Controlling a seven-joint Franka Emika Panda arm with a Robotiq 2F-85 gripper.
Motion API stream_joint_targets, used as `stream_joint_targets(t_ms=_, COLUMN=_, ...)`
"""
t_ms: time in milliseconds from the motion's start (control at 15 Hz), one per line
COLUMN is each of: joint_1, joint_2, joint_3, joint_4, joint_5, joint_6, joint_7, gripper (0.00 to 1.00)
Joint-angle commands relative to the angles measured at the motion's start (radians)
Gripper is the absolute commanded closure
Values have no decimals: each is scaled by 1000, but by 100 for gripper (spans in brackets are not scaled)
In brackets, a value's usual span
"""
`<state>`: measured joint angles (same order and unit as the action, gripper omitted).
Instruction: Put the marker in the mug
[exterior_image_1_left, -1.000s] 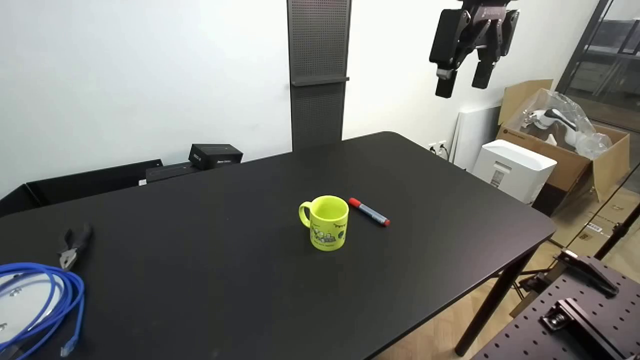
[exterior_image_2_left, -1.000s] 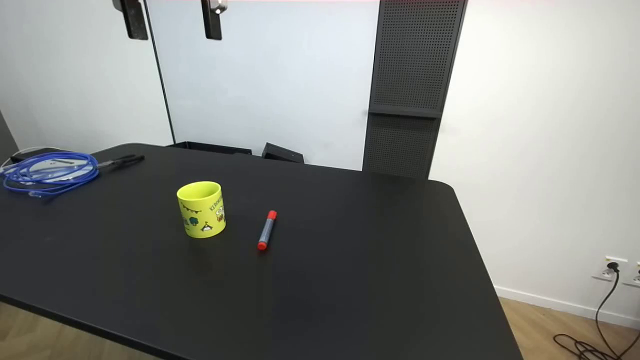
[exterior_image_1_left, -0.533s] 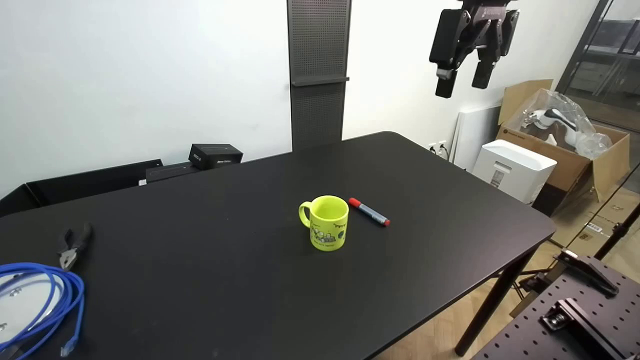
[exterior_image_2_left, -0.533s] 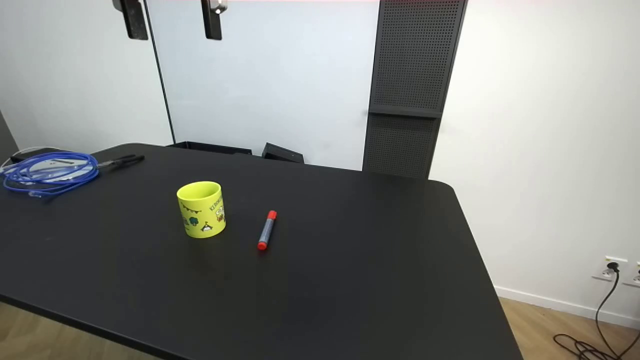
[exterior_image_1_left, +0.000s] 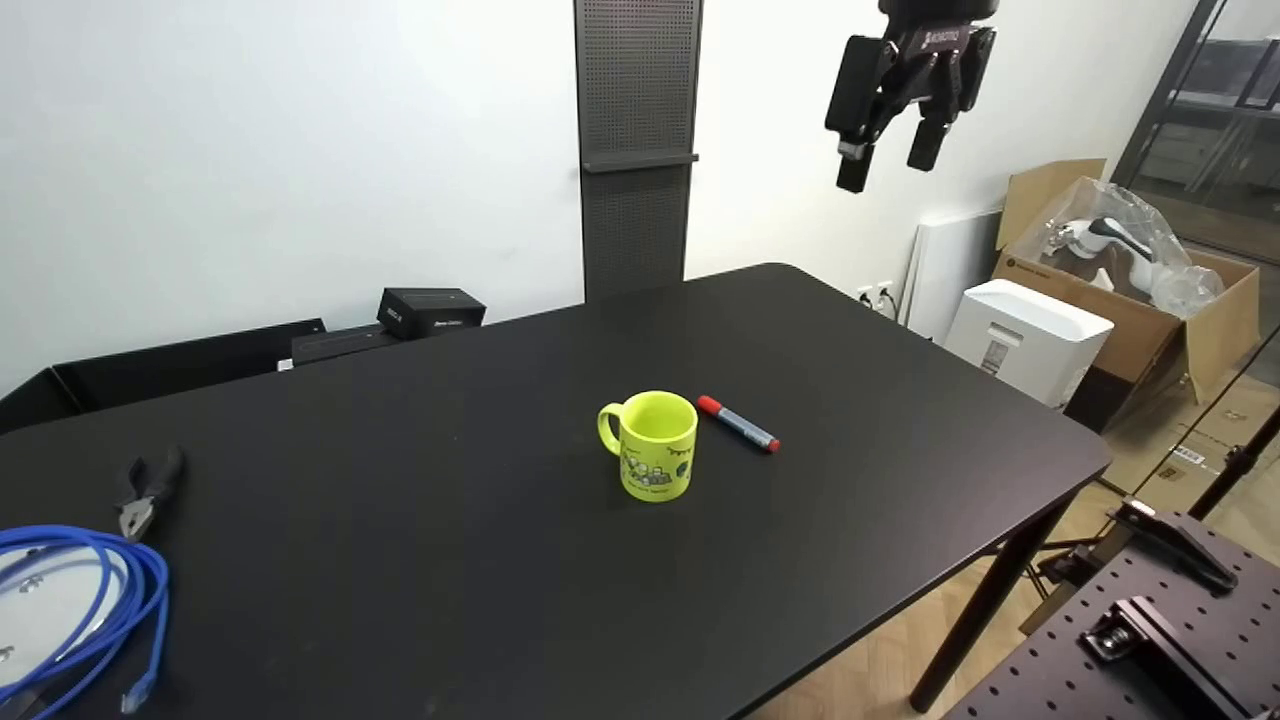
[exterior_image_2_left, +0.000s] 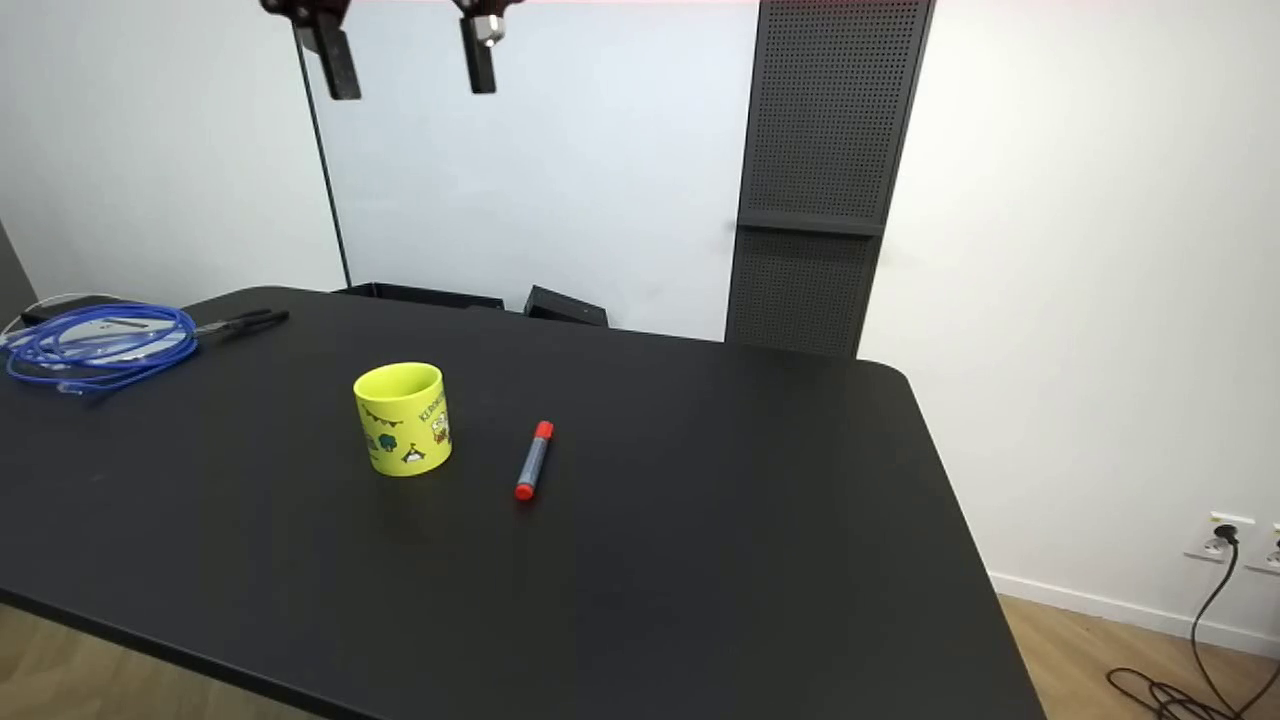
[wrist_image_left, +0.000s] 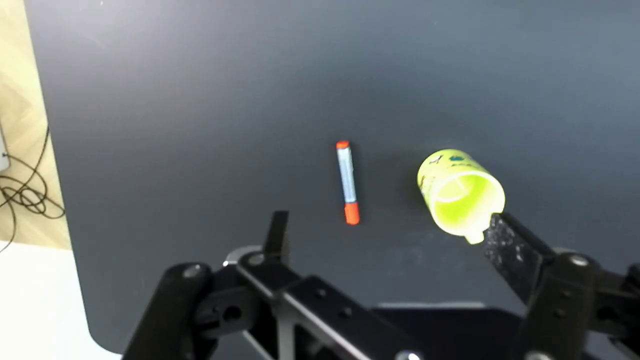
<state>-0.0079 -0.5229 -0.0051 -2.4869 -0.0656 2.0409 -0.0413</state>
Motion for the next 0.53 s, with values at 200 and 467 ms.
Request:
stream_joint_targets(t_ms=200, joint_1=-48, joint_2=283, joint_3=-9, joint_4=167, joint_5=-109, joint_6=176, joint_7=4, gripper=0)
stream_joint_targets(t_ms=467, joint_1=-35, joint_2=429, joint_3=-1, joint_4=273, joint_5=-101, joint_6=182, joint_7=9, gripper=0)
